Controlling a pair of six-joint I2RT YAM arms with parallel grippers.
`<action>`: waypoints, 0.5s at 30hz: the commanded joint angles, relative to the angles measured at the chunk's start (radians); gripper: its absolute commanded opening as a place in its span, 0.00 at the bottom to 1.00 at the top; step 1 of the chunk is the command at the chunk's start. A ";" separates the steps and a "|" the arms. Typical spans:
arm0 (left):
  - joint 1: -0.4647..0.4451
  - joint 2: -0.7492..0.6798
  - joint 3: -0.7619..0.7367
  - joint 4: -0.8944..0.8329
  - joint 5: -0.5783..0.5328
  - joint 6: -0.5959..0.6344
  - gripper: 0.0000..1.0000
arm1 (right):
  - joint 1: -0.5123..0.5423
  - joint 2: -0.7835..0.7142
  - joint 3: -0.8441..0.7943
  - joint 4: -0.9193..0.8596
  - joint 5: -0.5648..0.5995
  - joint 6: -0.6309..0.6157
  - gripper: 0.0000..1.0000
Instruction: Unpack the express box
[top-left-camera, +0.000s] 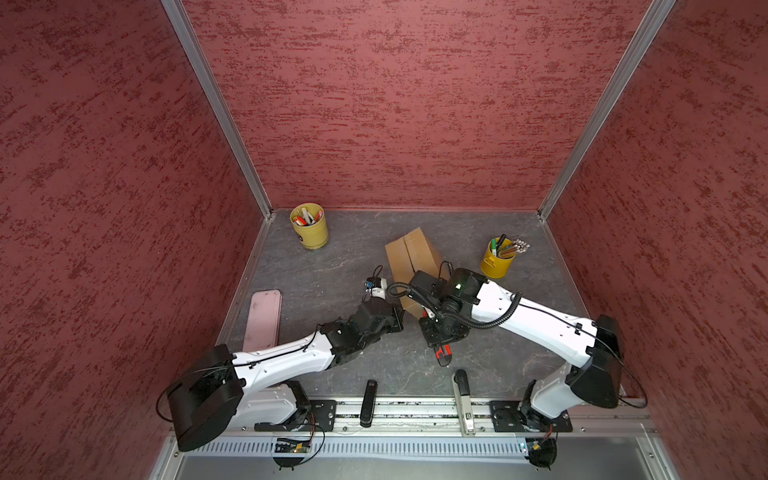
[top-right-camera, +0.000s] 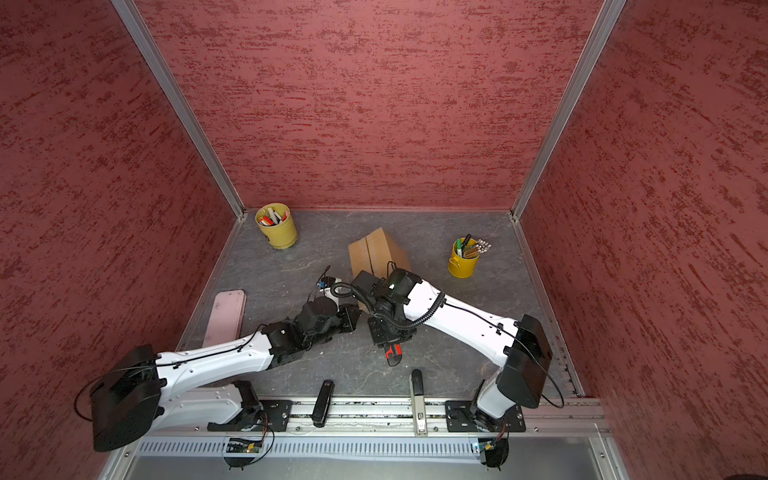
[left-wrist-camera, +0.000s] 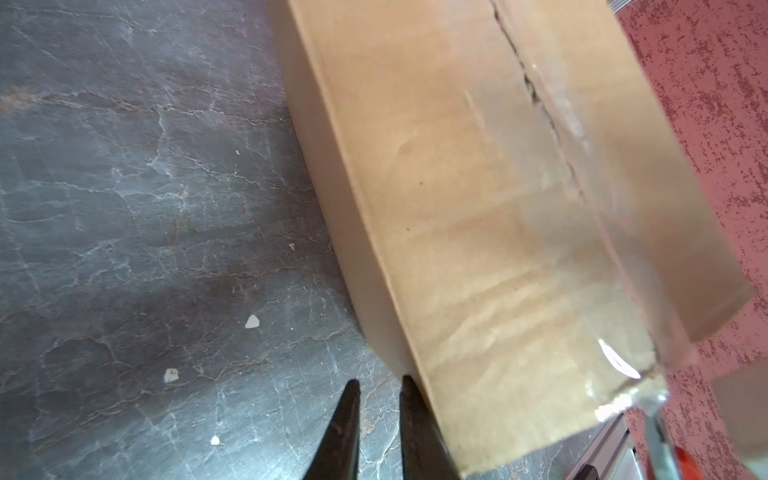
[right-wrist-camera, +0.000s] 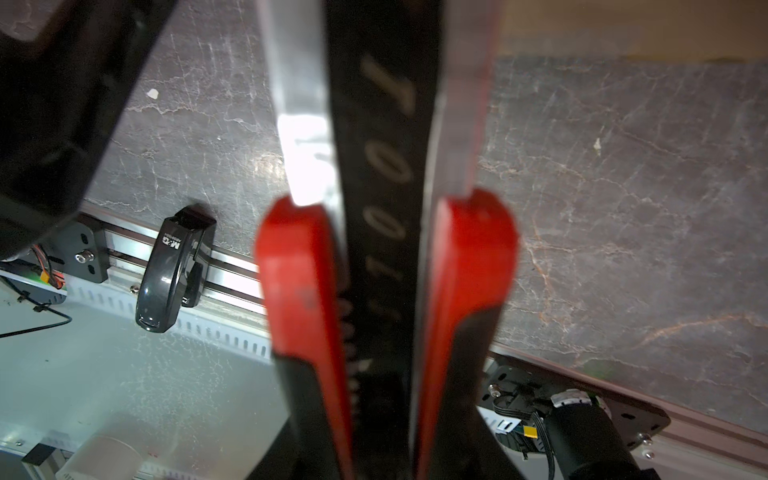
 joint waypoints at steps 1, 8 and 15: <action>-0.021 -0.031 0.024 0.105 0.054 0.008 0.20 | 0.011 -0.019 -0.007 0.061 -0.045 -0.069 0.00; -0.019 -0.043 0.019 0.102 0.037 0.004 0.20 | 0.001 -0.026 -0.004 0.006 0.010 -0.067 0.00; -0.017 -0.065 0.018 0.079 0.010 0.004 0.21 | -0.014 -0.050 0.011 -0.021 0.059 -0.051 0.00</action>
